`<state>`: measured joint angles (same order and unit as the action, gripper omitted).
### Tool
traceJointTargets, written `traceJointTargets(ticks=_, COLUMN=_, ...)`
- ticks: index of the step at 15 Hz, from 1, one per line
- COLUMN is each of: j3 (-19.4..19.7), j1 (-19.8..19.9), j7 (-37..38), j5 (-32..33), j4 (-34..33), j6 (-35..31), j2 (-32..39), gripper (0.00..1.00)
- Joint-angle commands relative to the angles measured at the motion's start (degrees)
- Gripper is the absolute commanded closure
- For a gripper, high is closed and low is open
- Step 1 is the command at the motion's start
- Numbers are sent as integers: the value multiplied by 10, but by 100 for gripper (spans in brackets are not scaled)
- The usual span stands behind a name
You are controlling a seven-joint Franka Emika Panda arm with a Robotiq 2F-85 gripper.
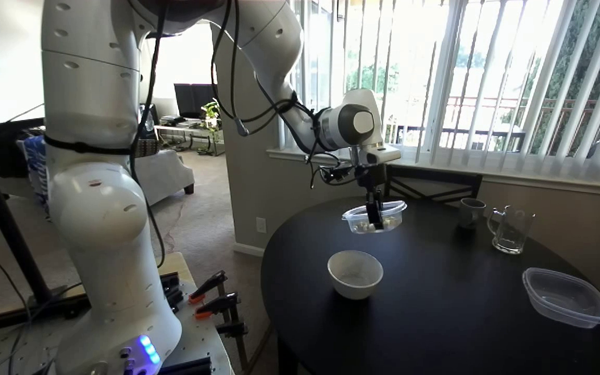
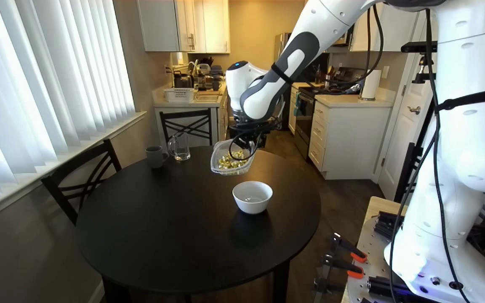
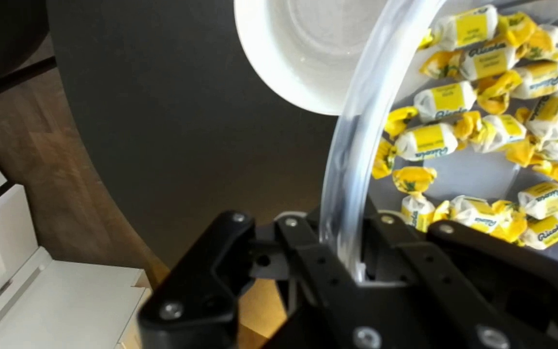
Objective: Pick up the clear lunch box with candy and pour all the candy into the white bowl
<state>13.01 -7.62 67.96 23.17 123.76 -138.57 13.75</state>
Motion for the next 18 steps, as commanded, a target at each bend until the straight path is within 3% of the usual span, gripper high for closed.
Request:
traceJointTargets(ticks=1, j3=0, j1=5, j7=70, j5=57, j4=-3, j6=24, j2=1, gripper=95)
traceJointTargets(ticks=8, j3=-12, j1=6, j7=220, j5=228, j4=25, j6=164, j2=-22, gripper=95)
traceJointTargets(ticks=13, j3=-49, j1=6, j7=275, j5=270, j4=43, j6=253, j2=-30, gripper=95)
traceJointTargets(ticks=18, j3=-104, j1=-16, j7=358, j5=293, j4=43, j6=420, j2=-20, gripper=95)
